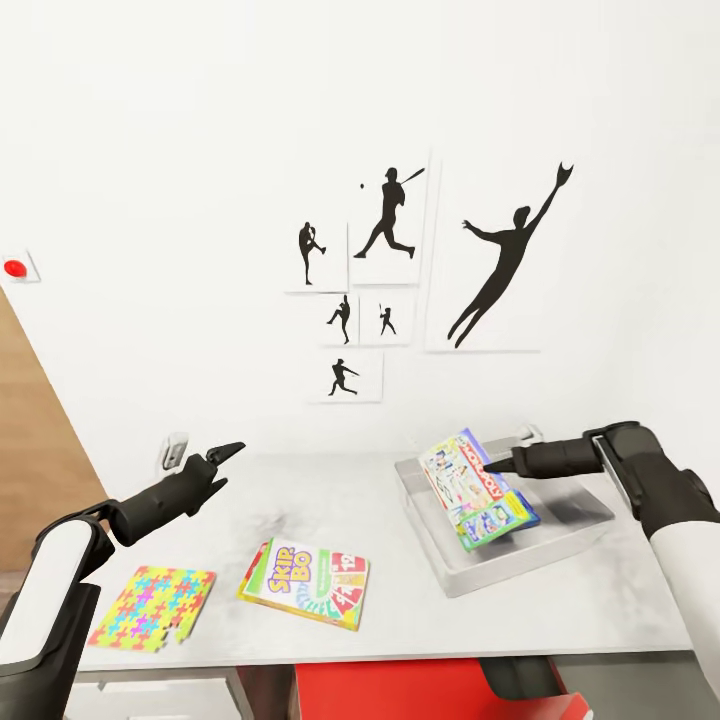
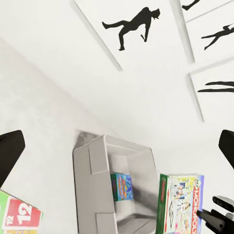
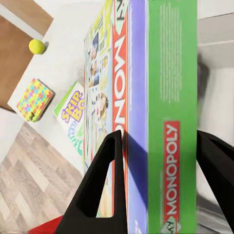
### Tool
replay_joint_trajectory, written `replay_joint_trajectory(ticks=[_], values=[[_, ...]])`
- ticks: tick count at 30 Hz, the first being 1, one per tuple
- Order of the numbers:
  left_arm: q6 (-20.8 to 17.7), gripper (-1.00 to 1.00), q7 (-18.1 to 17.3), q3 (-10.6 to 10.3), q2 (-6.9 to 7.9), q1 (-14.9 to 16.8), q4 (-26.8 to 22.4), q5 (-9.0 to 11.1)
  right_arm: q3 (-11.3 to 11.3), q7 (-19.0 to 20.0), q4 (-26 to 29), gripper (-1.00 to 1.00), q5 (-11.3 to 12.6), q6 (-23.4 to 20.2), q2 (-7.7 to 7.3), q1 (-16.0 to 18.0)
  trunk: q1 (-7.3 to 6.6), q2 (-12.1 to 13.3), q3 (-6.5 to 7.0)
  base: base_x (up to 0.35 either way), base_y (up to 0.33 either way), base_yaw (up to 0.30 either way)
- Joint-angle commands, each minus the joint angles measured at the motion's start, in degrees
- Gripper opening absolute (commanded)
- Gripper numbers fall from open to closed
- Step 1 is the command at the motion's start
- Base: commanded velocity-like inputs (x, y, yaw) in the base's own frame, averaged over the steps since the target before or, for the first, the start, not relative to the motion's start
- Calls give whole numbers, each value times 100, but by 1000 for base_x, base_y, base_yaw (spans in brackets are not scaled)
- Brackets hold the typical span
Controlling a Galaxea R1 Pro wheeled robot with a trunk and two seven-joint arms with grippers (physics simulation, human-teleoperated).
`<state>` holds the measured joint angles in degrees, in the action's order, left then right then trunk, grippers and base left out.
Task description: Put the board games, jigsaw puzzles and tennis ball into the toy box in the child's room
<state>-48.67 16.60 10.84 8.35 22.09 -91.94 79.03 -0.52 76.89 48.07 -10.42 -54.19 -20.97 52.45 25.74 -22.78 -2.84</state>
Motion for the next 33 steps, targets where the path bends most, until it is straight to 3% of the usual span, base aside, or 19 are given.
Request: replay_joint_trajectory(ticks=[1,8,19,24,28,33], values=[[-20,100,55,5,0,6,-5,60,-4,46,4,-100,-50,-32,-3,7,4,-14,-14,0,0,0],[-20,100,56,6,0,6,-7,60,-22,483,-33,-100,-133,25,-55,30,4,-14,-14,0,0,0],[-20,100,58,0,0,6,-7,60,-17,579,-159,-100,-161,13,-29,90,4,-14,-68,0,0,0],[-22,100,58,-2,0,6,-8,60,-18,532,-633,-100,-172,14,27,356,4,-14,-112,0,0,0],[-27,100,55,3,0,6,-8,62,-22,464,-1304,-100,-181,31,161,861,4,-14,-148,0,0,0],[-28,100,54,4,-2,6,-8,71,-21,441,-1620,-100,-180,35,215,1124,4,-14,-194,0,0,0]])
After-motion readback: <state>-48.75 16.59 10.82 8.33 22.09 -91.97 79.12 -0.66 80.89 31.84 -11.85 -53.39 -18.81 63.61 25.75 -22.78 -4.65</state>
